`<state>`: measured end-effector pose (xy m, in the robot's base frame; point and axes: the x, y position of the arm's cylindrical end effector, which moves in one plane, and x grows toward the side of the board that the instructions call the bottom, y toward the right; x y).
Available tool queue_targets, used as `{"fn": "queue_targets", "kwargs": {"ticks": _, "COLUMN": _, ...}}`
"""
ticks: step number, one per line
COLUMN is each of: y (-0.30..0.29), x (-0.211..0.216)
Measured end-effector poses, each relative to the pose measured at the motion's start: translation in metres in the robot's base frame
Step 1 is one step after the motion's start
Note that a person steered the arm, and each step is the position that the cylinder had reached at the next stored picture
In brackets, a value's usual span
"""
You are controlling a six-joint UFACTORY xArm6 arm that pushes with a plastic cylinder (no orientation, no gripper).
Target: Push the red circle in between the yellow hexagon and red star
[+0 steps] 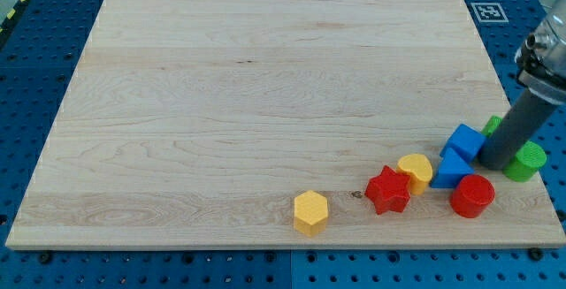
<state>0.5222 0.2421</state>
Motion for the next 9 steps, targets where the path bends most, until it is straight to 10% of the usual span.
{"fn": "queue_targets", "kwargs": {"ticks": 9, "y": -0.031, "x": 0.037}}
